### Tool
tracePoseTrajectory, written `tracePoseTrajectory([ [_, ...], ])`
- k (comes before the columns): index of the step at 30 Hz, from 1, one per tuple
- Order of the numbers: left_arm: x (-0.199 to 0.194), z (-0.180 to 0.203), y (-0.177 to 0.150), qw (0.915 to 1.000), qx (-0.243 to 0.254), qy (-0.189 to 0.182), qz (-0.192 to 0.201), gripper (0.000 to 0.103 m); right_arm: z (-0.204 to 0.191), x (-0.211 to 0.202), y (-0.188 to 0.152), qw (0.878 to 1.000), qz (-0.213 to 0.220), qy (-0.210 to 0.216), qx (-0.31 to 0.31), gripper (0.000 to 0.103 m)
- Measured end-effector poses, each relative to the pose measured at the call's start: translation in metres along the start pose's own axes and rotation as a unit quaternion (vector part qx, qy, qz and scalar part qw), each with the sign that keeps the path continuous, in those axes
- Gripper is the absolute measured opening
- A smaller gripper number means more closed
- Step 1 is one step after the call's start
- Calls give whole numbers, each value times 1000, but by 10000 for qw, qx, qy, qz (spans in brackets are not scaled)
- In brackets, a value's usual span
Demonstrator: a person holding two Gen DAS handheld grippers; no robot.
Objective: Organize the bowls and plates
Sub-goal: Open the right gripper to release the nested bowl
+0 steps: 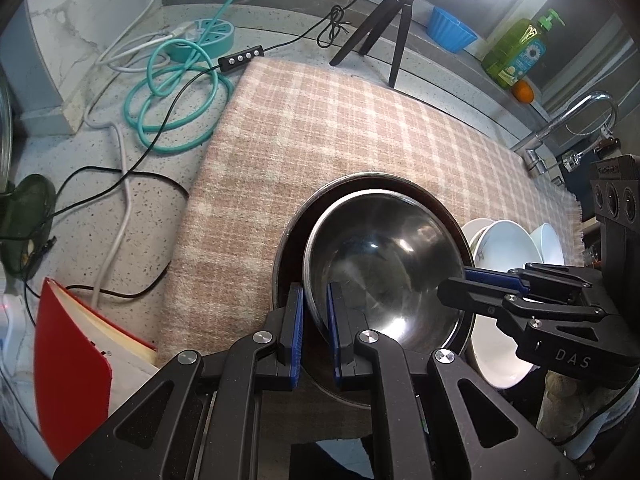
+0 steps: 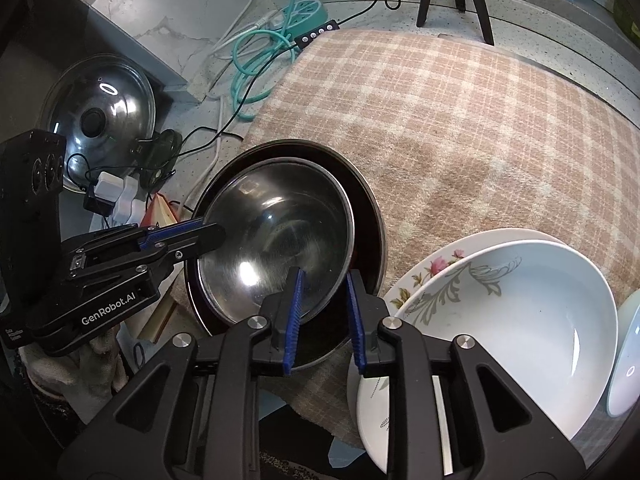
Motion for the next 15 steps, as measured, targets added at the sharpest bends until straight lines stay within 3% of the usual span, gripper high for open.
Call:
tracePoseTrajectory([
  [8,-1,1,0,10000,8,46,-10,10,-4,-5,1,9999,27,60,-82,40],
  [15,-10,1,2,10000,-8,23,61,10,0,-21,0,9997,195,106,-69,41],
])
Point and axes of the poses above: each gripper's, at about its wrist camera, not at the fingertips, and x roughly the way its jaws point, z to its right, y to its top, the point moved 2 cm from there along x, roughly the way its jaws point, and after that the axes turned 13 degrees about -z, right-handed, at the moved point
